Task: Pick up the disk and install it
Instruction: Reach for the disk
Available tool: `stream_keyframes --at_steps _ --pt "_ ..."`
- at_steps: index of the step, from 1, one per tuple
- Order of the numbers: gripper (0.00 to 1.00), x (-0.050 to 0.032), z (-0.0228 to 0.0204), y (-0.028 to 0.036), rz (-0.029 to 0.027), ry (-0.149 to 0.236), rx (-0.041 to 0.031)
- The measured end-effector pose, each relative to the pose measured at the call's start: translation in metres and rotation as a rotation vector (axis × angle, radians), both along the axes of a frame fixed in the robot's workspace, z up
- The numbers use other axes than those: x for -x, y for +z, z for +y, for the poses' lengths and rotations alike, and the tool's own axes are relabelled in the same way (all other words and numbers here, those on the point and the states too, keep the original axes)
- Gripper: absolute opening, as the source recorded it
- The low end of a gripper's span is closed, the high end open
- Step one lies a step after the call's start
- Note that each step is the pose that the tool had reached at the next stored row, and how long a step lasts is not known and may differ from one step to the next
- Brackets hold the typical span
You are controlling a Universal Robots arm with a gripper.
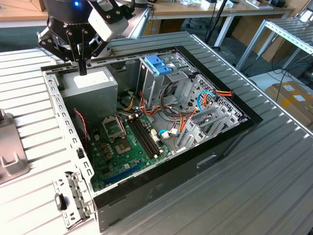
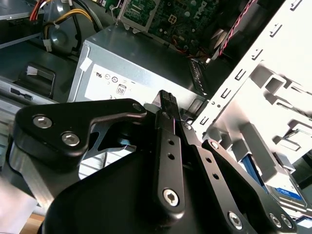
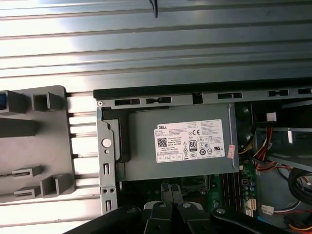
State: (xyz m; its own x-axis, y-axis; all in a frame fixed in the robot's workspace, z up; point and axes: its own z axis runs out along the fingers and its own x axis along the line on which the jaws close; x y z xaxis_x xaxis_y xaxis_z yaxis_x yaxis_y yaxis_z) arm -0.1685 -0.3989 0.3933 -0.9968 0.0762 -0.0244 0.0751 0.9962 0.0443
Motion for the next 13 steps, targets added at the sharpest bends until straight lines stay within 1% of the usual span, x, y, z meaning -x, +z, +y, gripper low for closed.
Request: stream_keyframes --at_steps 13 --pt "0.11 0.0056 0.0000 -0.0001 -0.0001 0.000 -0.0001"
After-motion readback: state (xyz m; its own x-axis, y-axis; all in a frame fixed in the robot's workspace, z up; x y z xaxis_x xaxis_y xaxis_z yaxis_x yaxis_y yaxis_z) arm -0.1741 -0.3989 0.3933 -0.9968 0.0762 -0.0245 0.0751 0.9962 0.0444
